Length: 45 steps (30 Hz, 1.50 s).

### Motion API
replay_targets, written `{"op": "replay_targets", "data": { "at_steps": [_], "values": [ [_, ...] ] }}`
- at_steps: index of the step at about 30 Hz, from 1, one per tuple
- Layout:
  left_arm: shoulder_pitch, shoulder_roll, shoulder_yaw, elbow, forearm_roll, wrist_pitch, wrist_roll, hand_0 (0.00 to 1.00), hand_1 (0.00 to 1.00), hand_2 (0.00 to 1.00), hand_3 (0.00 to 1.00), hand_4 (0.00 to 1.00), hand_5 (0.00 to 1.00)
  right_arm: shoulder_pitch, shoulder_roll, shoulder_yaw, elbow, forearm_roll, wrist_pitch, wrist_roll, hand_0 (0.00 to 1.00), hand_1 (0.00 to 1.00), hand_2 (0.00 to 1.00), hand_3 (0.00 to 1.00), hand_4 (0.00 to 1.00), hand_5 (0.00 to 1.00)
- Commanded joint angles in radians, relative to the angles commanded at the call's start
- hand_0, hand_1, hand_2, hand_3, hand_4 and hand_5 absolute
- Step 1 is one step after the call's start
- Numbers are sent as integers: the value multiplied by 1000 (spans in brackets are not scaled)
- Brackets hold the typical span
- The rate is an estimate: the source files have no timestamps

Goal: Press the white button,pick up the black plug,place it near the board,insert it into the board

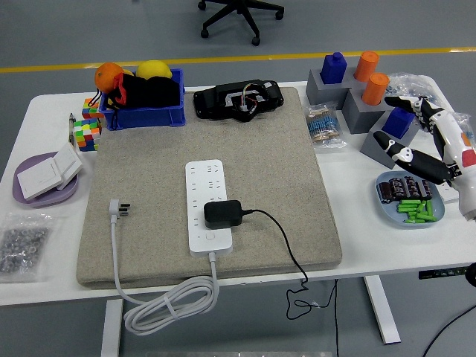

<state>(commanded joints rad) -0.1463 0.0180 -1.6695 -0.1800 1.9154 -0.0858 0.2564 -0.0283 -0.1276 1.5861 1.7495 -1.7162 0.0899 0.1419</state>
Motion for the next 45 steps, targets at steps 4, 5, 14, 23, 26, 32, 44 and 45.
{"op": "replay_targets", "data": {
  "at_steps": [4,5,14,23,26,32,44,45],
  "values": [
    [2,2,2,0,0,-1,-2,787,738,695,768,549,462,-13,0,13,2,-1,0,0,914,839,771,734,844,537],
    [3,3,1,0,1,-1,-2,788,738,695,768,549,462,-14,0,14,2,-2,0,0,911,839,772,732,842,534],
    [10,7,-19,0,30,-4,2,787,738,695,768,549,463,-25,3,26,3,-3,2,1,910,838,770,726,833,521],
    [11,6,-15,0,28,-5,0,787,737,695,768,549,462,-33,10,26,2,-11,22,-13,898,830,757,704,815,502],
    [11,4,-13,0,24,-5,0,787,737,695,768,549,462,-35,10,28,2,-12,24,-14,898,830,757,704,815,502],
    [10,1,-17,0,25,-2,3,787,738,694,768,548,460,-35,9,31,3,-13,24,-12,893,829,753,700,809,494],
    [0,4,-12,0,21,1,4,787,737,695,768,549,460,-29,5,41,5,-15,22,-7,891,827,751,698,807,490],
    [0,5,-12,0,22,1,4,787,737,695,768,549,460,-28,4,41,5,-15,22,-6,891,827,751,698,807,490]
  ]
}}
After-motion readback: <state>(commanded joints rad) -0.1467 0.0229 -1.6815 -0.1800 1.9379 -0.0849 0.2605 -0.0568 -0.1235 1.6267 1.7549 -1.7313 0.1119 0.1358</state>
